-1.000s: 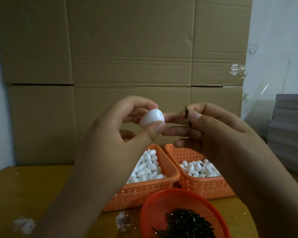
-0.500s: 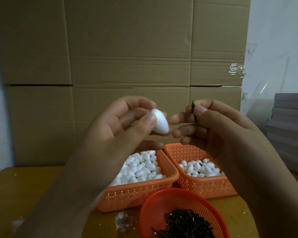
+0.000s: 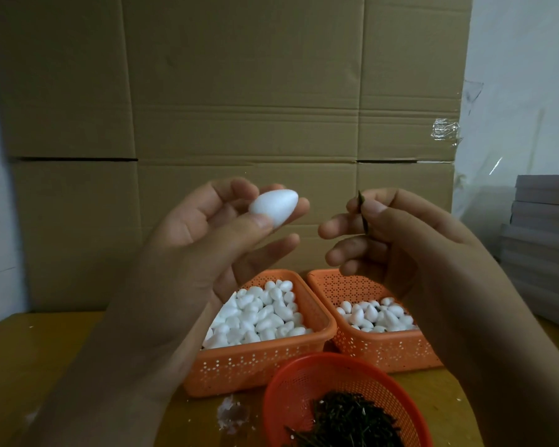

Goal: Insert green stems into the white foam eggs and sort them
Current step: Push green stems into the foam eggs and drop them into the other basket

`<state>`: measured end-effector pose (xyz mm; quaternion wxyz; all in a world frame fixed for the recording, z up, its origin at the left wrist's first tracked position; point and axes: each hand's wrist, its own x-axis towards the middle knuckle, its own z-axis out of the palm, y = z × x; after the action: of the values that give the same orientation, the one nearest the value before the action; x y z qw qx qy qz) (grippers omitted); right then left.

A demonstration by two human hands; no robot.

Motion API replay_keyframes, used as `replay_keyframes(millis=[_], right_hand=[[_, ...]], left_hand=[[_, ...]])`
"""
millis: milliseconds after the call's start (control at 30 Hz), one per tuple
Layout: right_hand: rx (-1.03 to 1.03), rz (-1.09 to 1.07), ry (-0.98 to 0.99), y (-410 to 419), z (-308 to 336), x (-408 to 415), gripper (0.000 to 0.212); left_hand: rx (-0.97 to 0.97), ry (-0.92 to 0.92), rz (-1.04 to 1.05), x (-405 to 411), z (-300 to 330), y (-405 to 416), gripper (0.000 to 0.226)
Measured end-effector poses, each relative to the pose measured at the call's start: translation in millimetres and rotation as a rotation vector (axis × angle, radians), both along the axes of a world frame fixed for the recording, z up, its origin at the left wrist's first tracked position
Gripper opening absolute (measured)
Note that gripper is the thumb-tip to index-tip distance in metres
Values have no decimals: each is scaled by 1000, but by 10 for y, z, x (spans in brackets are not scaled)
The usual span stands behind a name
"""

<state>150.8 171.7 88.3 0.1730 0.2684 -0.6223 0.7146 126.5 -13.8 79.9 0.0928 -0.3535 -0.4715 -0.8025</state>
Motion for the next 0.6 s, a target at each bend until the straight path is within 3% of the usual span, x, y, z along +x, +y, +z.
replay_keyframes(millis=[433, 600], right_hand=[[22, 63, -28, -80, -4, 32, 28], [35, 59, -22, -77, -4, 39, 28]], left_hand=[[-254, 63, 195, -67, -37, -6, 22], [-345, 69, 175, -49, -31, 7, 35]])
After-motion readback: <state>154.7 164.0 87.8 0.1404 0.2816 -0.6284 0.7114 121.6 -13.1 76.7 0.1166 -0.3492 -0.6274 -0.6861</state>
